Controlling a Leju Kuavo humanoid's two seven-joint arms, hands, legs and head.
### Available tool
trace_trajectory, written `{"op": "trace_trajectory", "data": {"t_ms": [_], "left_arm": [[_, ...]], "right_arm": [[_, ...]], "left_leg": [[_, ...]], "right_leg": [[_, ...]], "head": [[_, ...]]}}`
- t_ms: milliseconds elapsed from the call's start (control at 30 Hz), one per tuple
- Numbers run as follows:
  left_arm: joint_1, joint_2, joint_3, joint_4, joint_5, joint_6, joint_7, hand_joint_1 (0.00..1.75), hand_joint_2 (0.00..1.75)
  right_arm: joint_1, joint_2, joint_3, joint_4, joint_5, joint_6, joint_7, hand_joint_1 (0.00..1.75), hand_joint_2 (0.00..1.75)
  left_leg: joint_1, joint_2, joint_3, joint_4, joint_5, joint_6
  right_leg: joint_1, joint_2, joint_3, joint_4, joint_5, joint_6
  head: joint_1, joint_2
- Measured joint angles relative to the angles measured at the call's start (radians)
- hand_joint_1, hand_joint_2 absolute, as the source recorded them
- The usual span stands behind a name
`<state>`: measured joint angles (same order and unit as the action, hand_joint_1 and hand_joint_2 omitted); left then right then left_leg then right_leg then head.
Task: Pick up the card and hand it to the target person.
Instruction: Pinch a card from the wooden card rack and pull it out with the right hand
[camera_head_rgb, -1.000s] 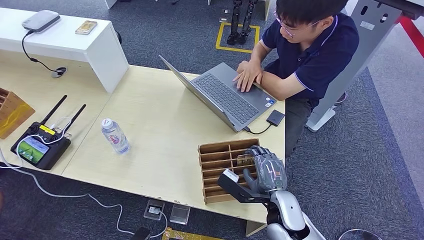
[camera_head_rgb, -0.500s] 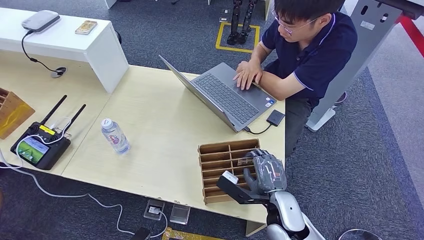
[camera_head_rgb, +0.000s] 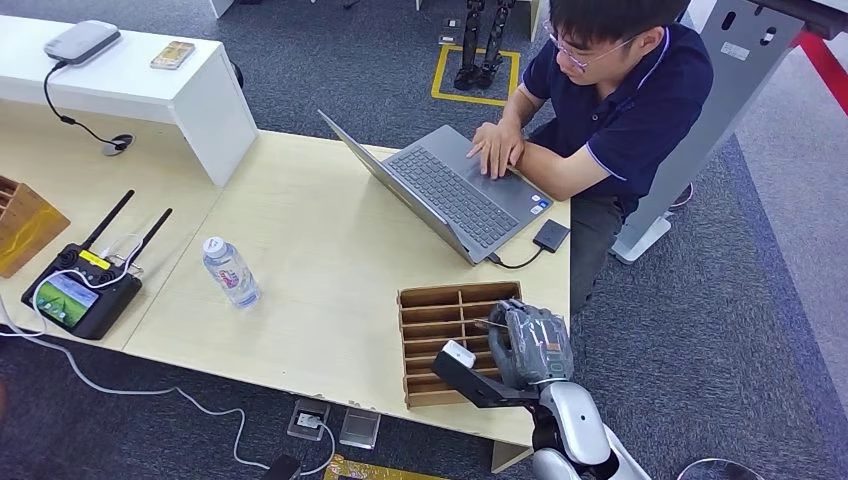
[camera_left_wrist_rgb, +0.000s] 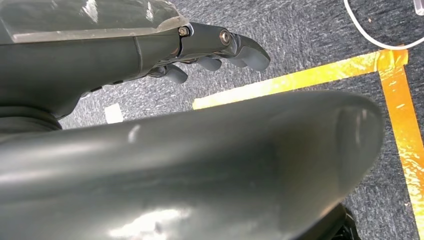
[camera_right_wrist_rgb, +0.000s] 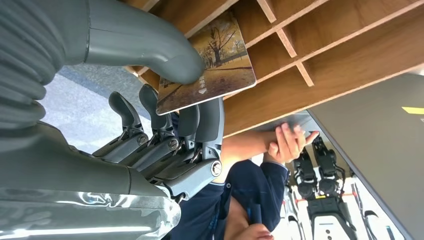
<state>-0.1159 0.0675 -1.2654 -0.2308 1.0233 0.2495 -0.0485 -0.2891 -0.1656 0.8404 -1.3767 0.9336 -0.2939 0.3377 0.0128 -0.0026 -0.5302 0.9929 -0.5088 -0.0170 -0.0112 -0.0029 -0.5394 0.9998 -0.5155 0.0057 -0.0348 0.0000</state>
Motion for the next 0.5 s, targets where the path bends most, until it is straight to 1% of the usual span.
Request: {"op": "trace_trajectory", "data": {"t_ms": [200,367,500], "left_arm": [[0.0,0.0,0.0,0.0,0.0,-0.003,-0.001,0.0,0.0],[0.0,0.0,0.0,0.0,0.002,-0.055,-0.005,0.0,0.0],[0.0,0.0,0.0,0.0,0.003,-0.075,-0.025,0.0,0.0]], "right_arm": [[0.0,0.003,0.0,-0.002,0.0,-0.009,0.003,1.43,1.75],[0.0,0.004,0.0,-0.003,-0.002,-0.011,-0.001,1.41,1.75],[0.0,0.004,-0.001,-0.006,-0.018,-0.014,-0.012,1.41,1.75]], "left_leg": [[0.0,0.0,0.0,0.0,0.0,0.0],[0.0,0.0,0.0,0.0,0.0,0.0],[0.0,0.0,0.0,0.0,0.0,0.0]], "right_leg": [[0.0,0.0,0.0,0.0,0.0,0.0],[0.0,0.0,0.0,0.0,0.0,0.0],[0.0,0.0,0.0,0.0,0.0,0.0]], "head": [[0.0,0.0],[0.0,0.0],[0.0,0.0]]}}
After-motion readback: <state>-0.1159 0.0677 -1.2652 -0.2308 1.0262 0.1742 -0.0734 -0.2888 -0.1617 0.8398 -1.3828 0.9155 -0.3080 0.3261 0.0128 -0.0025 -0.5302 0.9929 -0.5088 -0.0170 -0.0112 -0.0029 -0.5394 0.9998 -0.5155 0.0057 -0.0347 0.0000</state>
